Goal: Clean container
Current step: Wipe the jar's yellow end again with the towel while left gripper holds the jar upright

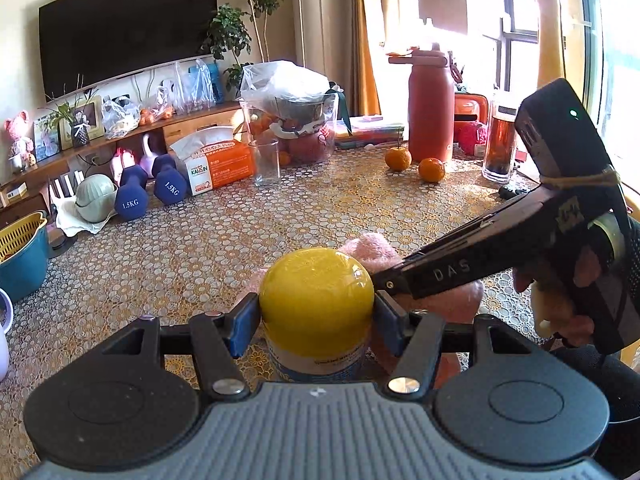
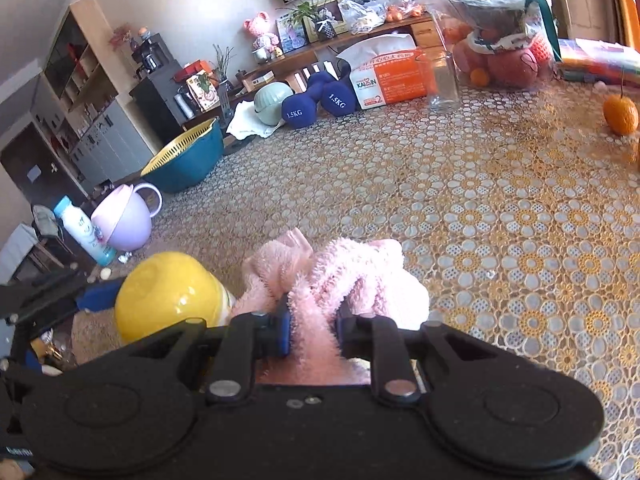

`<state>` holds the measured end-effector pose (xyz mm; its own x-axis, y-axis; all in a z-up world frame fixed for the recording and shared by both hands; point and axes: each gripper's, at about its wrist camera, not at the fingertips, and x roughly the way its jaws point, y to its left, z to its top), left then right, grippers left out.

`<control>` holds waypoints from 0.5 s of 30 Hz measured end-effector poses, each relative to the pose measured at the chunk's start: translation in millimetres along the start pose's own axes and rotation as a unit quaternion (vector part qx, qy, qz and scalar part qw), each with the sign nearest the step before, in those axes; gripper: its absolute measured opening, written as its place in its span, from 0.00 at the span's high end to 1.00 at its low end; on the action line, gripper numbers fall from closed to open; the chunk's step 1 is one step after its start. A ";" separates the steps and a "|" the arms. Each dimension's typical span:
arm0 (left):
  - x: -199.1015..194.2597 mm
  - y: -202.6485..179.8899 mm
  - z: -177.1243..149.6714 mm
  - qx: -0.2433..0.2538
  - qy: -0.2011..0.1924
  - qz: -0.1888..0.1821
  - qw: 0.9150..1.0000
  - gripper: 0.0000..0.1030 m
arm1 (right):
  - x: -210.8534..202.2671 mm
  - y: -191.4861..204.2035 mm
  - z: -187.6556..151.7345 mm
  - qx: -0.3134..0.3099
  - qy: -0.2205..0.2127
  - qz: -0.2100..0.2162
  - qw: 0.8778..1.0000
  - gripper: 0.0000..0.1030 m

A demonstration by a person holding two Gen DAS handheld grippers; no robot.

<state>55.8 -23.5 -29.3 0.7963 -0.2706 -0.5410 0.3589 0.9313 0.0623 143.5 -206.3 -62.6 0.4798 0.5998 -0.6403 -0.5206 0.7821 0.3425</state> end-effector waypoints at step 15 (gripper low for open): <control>-0.4 -0.4 -0.4 -0.009 -0.002 0.004 1.000 0.41 | -96.0 26.0 12.5 -0.067 -0.135 -0.037 0.988 0.82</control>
<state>55.1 -23.7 -29.4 0.8011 -0.2632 -0.5376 0.3434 0.9377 0.0527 92.7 -241.4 16.3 0.6822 0.5786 -0.4471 -0.5566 0.8074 0.1956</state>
